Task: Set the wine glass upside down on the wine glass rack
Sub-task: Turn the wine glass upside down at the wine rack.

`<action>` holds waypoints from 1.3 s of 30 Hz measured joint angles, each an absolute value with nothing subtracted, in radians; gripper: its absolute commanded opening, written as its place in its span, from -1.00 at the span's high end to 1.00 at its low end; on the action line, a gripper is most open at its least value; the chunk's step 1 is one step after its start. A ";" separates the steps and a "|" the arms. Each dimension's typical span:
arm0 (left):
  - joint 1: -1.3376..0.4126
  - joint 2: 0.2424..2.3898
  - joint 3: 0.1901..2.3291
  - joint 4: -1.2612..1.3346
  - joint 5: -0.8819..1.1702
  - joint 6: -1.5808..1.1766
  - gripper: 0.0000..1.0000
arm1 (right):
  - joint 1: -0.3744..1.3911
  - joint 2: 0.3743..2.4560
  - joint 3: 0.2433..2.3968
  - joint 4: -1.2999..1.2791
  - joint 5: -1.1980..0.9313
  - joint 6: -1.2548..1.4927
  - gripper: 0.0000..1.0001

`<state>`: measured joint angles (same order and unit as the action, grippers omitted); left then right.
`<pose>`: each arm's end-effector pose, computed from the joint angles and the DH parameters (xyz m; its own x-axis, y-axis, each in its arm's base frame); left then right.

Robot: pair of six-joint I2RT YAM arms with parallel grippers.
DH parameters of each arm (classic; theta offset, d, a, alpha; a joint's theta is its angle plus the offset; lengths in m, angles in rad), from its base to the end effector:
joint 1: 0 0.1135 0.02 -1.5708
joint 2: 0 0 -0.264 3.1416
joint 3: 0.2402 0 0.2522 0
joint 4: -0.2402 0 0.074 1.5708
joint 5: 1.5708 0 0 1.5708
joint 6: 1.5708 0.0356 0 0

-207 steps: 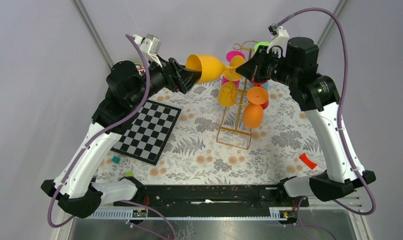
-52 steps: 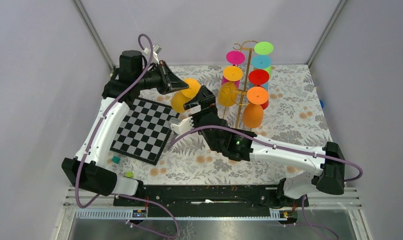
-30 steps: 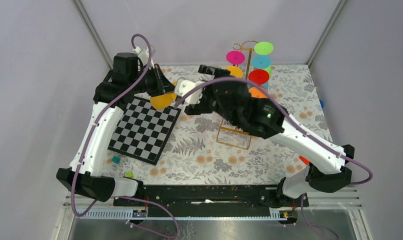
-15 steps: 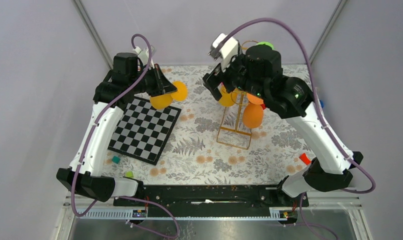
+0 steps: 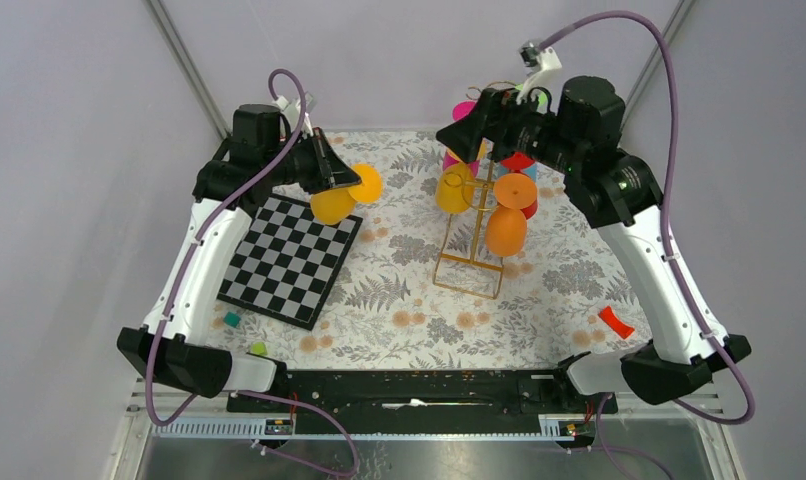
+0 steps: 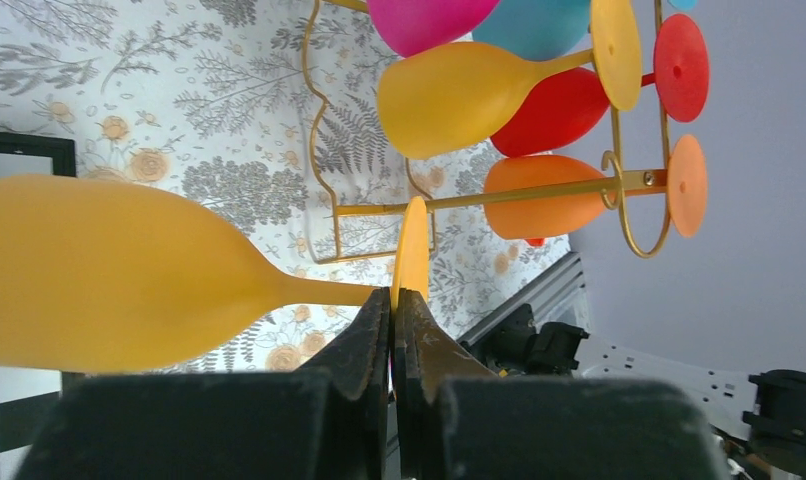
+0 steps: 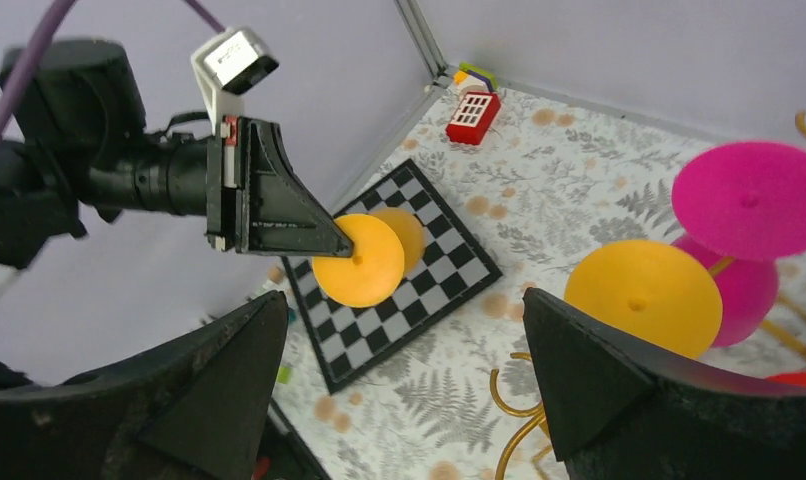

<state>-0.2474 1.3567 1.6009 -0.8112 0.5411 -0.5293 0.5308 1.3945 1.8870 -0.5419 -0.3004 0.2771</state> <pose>0.2624 -0.0852 0.4328 -0.7682 -0.2524 -0.5884 0.2819 0.6919 -0.6647 0.2267 0.1453 0.5368 -0.2430 0.1604 -0.9567 -0.6986 0.6553 0.2873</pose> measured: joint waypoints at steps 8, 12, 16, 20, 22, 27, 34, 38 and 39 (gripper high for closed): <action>-0.247 1.357 1.550 -0.717 0.627 -0.635 1.00 | 0.402 1.315 1.695 -0.377 -0.368 0.528 -0.86; -0.247 1.357 1.507 -0.636 0.681 -0.717 1.00 | 0.390 1.292 1.669 -0.353 -0.360 0.557 -0.90; -0.248 1.363 1.470 -0.552 0.733 -0.809 1.00 | 0.382 1.255 1.654 -0.345 -0.354 0.559 -0.98; -0.257 1.374 1.447 -0.450 0.768 -0.899 1.00 | 0.378 1.225 1.644 -0.338 -0.342 0.558 -0.99; -0.265 1.379 1.437 -0.404 0.783 -0.943 1.00 | 0.377 1.214 1.637 -0.332 -0.331 0.555 -0.99; -0.293 1.398 1.429 -0.311 0.809 -1.028 1.00 | 0.375 1.181 1.592 -0.302 -0.297 0.547 -0.99; -0.310 1.415 1.423 -0.235 0.831 -1.108 1.00 | 0.371 1.140 1.528 -0.264 -0.251 0.546 -0.99; -0.316 1.429 1.418 -0.206 0.837 -1.148 1.00 | 0.368 1.132 1.520 -0.249 -0.244 0.544 -0.99; -0.319 1.434 1.417 -0.204 0.839 -1.157 1.00 | 0.367 1.130 1.519 -0.248 -0.244 0.544 -0.99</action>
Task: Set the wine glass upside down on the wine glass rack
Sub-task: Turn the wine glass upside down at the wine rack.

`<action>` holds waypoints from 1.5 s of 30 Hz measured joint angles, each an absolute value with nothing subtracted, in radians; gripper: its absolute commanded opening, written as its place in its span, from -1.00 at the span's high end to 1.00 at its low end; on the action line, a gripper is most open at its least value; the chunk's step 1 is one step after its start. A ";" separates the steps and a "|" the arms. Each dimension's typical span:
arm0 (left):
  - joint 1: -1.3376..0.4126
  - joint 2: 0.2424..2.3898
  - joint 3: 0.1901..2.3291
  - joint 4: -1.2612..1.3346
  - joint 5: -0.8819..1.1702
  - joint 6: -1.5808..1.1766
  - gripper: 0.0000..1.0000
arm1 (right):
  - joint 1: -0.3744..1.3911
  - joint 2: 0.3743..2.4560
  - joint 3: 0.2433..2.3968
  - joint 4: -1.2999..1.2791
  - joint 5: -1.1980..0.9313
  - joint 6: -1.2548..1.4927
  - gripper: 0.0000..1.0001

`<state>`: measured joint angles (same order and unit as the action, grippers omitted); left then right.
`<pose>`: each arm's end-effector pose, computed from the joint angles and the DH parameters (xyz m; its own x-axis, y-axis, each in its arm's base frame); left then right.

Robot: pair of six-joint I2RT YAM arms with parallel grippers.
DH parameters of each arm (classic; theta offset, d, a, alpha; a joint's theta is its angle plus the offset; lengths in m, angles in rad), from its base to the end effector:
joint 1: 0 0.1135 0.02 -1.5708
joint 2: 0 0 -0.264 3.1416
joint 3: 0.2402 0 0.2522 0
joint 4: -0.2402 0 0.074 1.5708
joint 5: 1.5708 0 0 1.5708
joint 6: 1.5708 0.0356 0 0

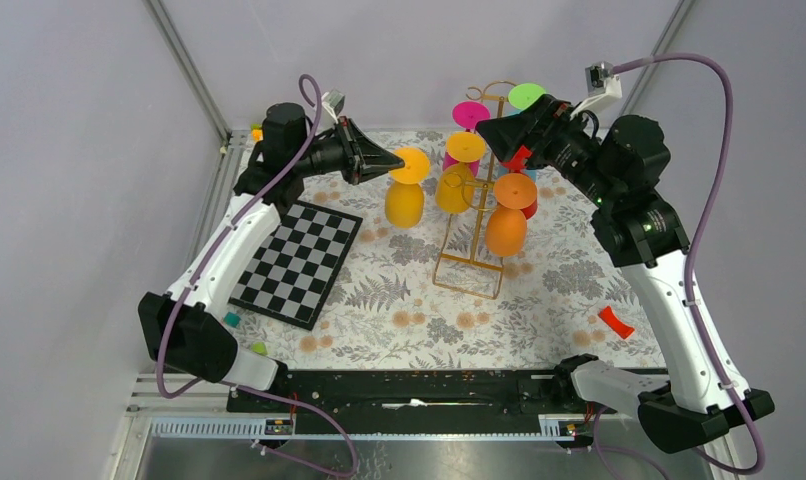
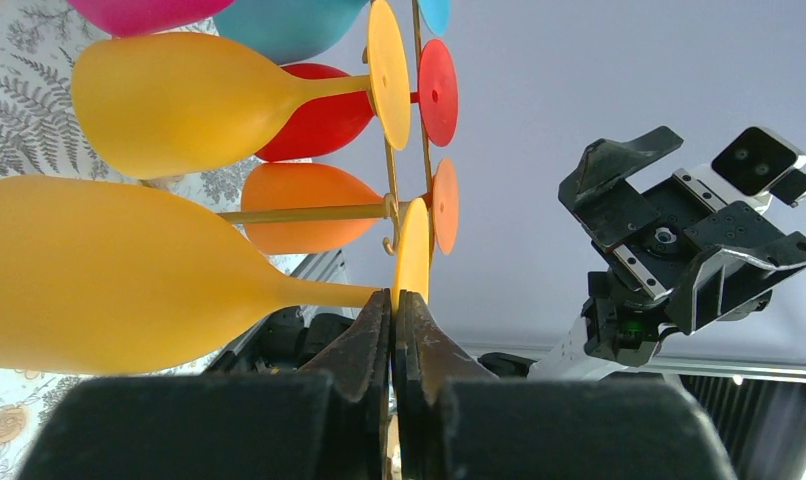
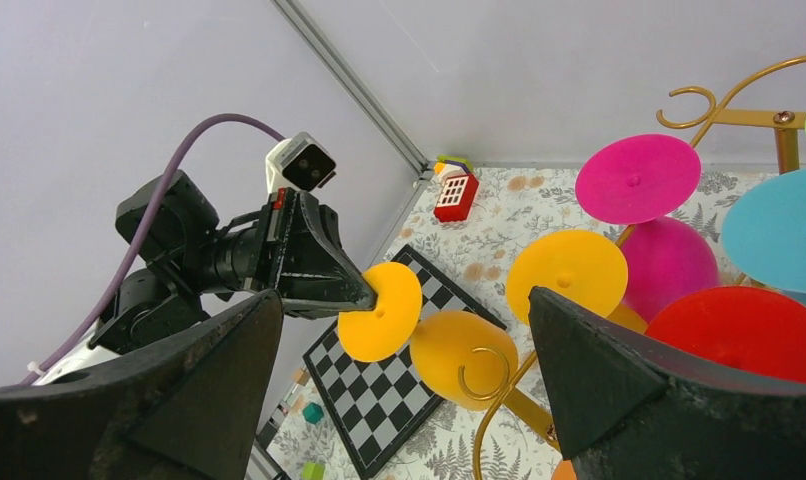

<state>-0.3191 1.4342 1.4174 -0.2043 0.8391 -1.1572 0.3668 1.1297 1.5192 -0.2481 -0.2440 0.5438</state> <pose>0.3007 -0.1272 0.4095 -0.9068 -0.3447 -0.2427 0.1706 0.2264 -0.9590 0.2010 0.0864 0.5160 -0.1830 0.4675 -0.8648 -0.5569 0.6756 0.4831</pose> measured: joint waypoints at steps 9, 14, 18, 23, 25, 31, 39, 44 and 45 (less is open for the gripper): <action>-0.354 1.465 1.413 -0.178 0.852 -1.206 1.00 | 0.364 1.117 1.496 -0.241 -0.232 0.544 -0.99; -0.375 1.481 1.413 -0.141 0.857 -1.237 1.00 | 0.363 1.105 1.486 -0.241 -0.226 0.544 -0.99; -0.393 1.497 1.413 -0.110 0.857 -1.258 1.00 | 0.360 1.095 1.481 -0.241 -0.225 0.544 -0.99; -0.416 1.521 1.413 -0.090 0.857 -1.276 1.00 | 0.359 1.082 1.472 -0.240 -0.222 0.544 -0.99; -0.423 1.528 1.413 -0.084 0.857 -1.280 1.00 | 0.359 1.078 1.469 -0.240 -0.220 0.544 -0.99; -0.437 1.554 1.416 -0.079 0.857 -1.282 1.00 | 0.358 1.067 1.463 -0.239 -0.217 0.544 -0.99; -0.442 1.581 1.453 -0.076 0.858 -1.283 1.00 | 0.356 1.066 1.463 -0.242 -0.217 0.544 -0.99; -0.442 1.581 1.474 -0.069 0.857 -1.283 1.00 | 0.356 1.062 1.462 -0.242 -0.217 0.544 -0.99; -0.442 1.581 1.475 -0.068 0.857 -1.283 1.00 | 0.356 1.061 1.462 -0.242 -0.217 0.544 -0.99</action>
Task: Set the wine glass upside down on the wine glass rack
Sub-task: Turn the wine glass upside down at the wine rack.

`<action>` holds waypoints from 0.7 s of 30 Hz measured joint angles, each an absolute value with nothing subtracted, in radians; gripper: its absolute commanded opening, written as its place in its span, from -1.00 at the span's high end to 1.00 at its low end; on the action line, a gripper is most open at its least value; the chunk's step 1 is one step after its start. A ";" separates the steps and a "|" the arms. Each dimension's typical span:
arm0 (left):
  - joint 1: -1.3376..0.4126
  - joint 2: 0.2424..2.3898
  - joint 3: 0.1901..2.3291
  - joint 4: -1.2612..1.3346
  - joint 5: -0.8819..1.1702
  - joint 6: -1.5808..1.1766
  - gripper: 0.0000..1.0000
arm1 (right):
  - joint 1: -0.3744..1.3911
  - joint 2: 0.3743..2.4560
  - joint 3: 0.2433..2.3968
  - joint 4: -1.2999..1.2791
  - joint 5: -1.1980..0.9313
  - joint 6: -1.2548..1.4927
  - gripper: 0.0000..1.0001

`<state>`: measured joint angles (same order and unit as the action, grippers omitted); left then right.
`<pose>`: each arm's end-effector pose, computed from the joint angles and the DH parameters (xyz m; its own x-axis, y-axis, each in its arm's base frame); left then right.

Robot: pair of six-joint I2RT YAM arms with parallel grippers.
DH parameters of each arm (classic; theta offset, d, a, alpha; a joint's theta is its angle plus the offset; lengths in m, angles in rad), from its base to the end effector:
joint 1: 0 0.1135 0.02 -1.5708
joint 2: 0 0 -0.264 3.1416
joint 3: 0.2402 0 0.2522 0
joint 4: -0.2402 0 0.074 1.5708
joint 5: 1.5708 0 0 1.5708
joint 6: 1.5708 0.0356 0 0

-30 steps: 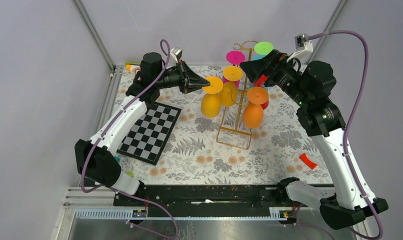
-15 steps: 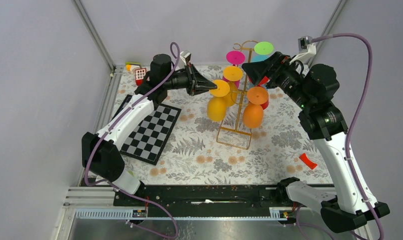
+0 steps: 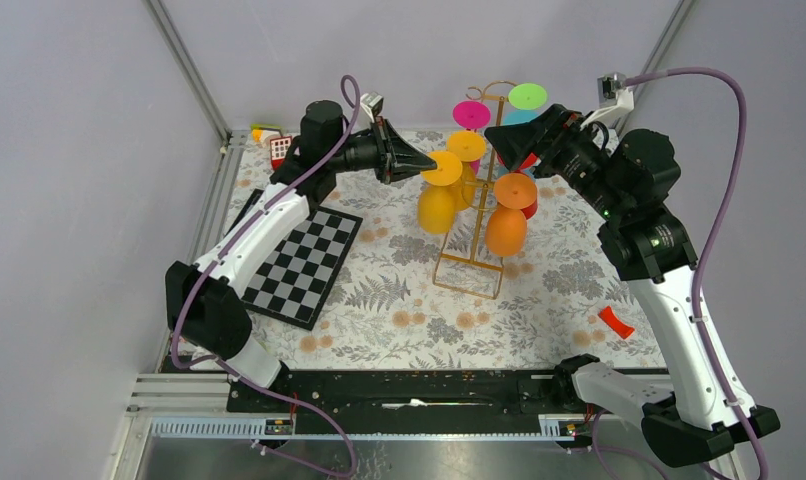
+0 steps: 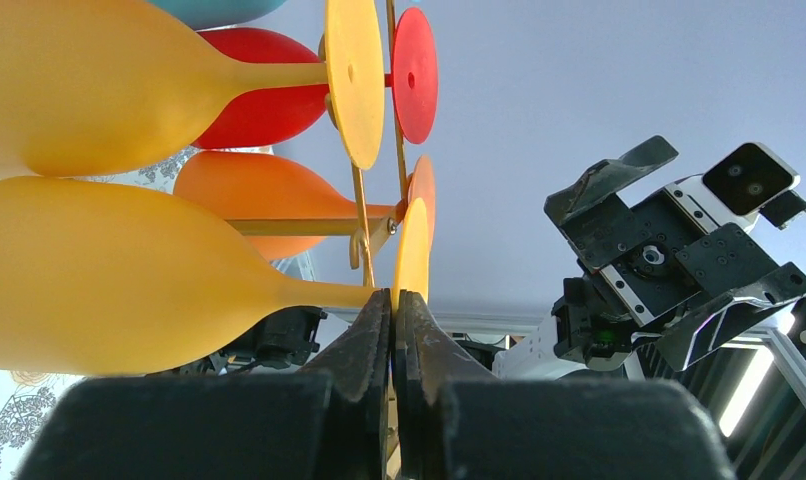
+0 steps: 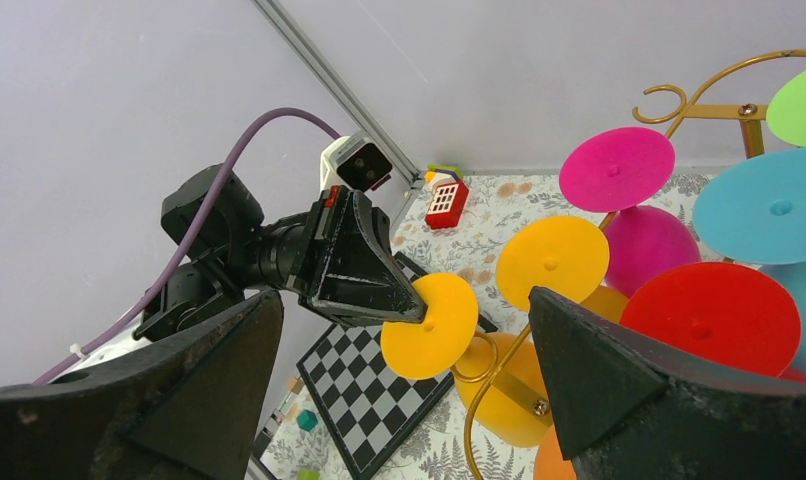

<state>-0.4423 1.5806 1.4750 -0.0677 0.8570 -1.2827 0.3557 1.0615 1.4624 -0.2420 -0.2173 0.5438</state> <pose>0.3214 -0.1820 0.3946 -0.9581 -0.2408 -0.1549 0.1214 0.1483 -0.9815 0.1856 0.0771 0.5120 -0.1523 0.4824 -0.8626 -0.5385 0.6914 0.4817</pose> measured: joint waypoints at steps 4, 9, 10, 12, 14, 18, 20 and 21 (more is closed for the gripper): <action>-0.446 1.584 1.475 -0.065 0.857 -1.283 1.00 | 0.355 1.058 1.460 -0.242 -0.217 0.544 -0.99; -0.453 1.593 1.480 -0.058 0.857 -1.284 1.00 | 0.353 1.055 1.459 -0.242 -0.203 0.545 -0.99; -0.455 1.594 1.480 -0.056 0.857 -1.284 1.00 | 0.353 1.055 1.459 -0.242 -0.202 0.545 -0.99; -0.458 1.594 1.484 -0.053 0.857 -1.285 1.00 | 0.352 1.055 1.459 -0.242 -0.200 0.545 -0.99; -0.463 1.594 1.487 -0.049 0.857 -1.285 1.00 | 0.352 1.055 1.459 -0.242 -0.200 0.546 -0.99; -0.467 1.595 1.488 -0.049 0.857 -1.285 1.00 | 0.352 1.055 1.459 -0.242 -0.199 0.548 -0.99; -0.468 1.595 1.489 -0.049 0.857 -1.288 1.00 | 0.352 1.053 1.455 -0.242 -0.199 0.548 -0.99; -0.468 1.595 1.489 -0.050 0.857 -1.288 1.00 | 0.352 1.051 1.453 -0.242 -0.199 0.548 -0.99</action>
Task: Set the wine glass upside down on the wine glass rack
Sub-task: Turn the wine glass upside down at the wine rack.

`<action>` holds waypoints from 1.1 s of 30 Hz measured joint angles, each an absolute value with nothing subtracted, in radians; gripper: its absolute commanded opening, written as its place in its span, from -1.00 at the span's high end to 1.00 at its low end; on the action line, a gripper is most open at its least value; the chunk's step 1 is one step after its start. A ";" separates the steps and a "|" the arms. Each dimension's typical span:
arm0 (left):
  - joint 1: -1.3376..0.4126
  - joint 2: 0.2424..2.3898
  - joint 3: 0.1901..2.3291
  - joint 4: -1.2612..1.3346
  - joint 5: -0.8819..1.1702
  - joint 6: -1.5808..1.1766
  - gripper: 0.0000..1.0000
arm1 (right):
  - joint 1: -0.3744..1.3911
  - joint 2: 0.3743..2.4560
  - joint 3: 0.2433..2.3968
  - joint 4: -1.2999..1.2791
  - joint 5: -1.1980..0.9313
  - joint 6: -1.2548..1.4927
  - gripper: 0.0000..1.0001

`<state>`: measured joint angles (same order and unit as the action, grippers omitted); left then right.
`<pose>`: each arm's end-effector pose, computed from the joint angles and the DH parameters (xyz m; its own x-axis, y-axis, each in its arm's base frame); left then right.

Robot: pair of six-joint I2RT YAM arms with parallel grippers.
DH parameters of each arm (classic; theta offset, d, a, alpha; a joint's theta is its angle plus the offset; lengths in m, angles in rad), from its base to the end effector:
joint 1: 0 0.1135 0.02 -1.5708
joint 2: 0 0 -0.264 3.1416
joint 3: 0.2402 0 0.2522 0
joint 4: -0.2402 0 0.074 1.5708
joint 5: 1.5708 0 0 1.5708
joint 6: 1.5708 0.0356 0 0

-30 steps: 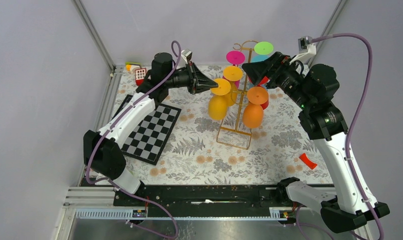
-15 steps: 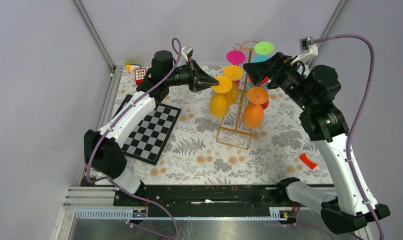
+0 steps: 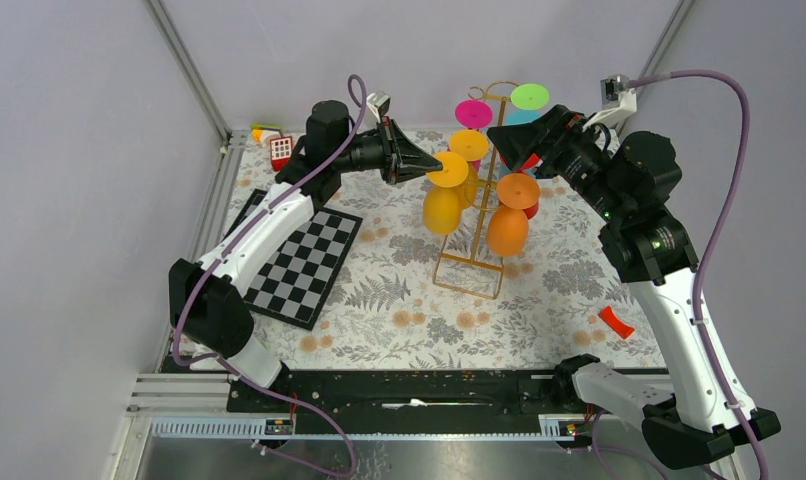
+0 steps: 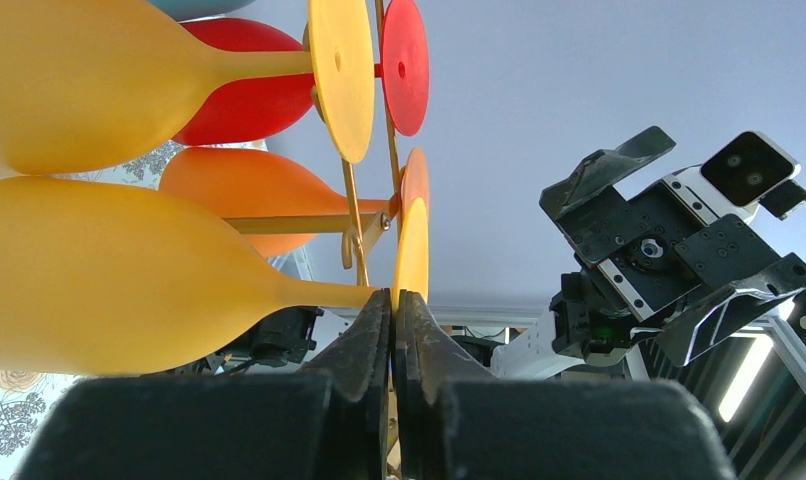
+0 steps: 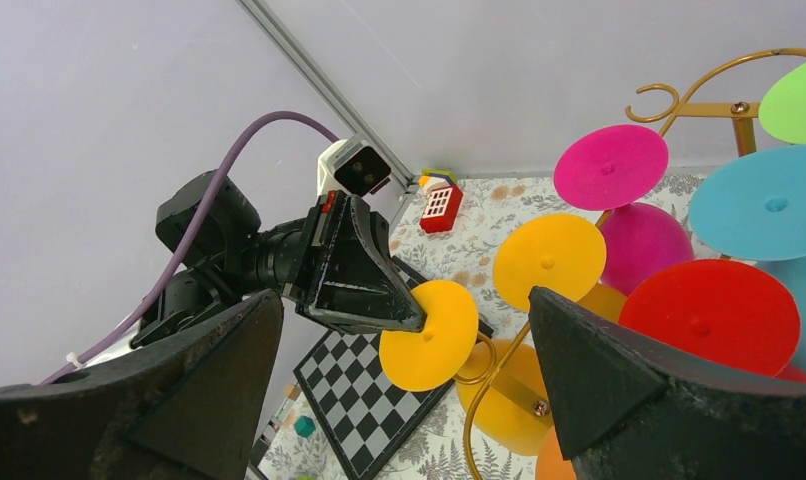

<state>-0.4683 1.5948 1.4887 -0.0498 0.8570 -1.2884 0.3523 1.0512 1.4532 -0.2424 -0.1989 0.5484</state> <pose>0.3202 -0.1921 0.3960 -0.9623 -0.2178 -0.1626 0.1350 0.1362 -0.9814 0.1838 0.0751 0.5110 -0.1445 0.4914 -0.8589 -0.5227 0.6991 0.4879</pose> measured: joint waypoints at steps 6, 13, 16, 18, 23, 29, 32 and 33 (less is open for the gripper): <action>-0.471 1.602 1.491 -0.048 0.857 -1.289 1.00 | 0.352 1.048 1.446 -0.242 -0.199 0.552 -0.99; -0.474 1.615 1.491 -0.047 0.857 -1.289 1.00 | 0.352 1.039 1.436 -0.243 -0.198 0.555 -0.99; -0.479 1.621 1.491 -0.047 0.857 -1.290 1.00 | 0.352 1.034 1.436 -0.242 -0.199 0.555 -0.99; -0.482 1.622 1.491 -0.047 0.857 -1.291 1.00 | 0.352 1.034 1.436 -0.242 -0.199 0.556 -0.99; -0.487 1.623 1.491 -0.046 0.857 -1.292 1.00 | 0.352 1.034 1.436 -0.242 -0.198 0.558 -0.99; -0.489 1.623 1.491 -0.046 0.858 -1.292 1.00 | 0.352 1.034 1.436 -0.242 -0.199 0.559 -0.99; -0.489 1.623 1.491 -0.046 0.859 -1.292 0.93 | 0.352 1.034 1.436 -0.242 -0.198 0.560 -0.99; -0.489 1.623 1.491 -0.046 0.860 -1.292 0.90 | 0.352 1.034 1.436 -0.242 -0.198 0.560 -0.99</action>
<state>-0.4892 1.6226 1.4914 -0.0463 0.8597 -1.2919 0.3523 1.0340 1.4357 -0.2424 -0.1982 0.5602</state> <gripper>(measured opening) 0.024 0.993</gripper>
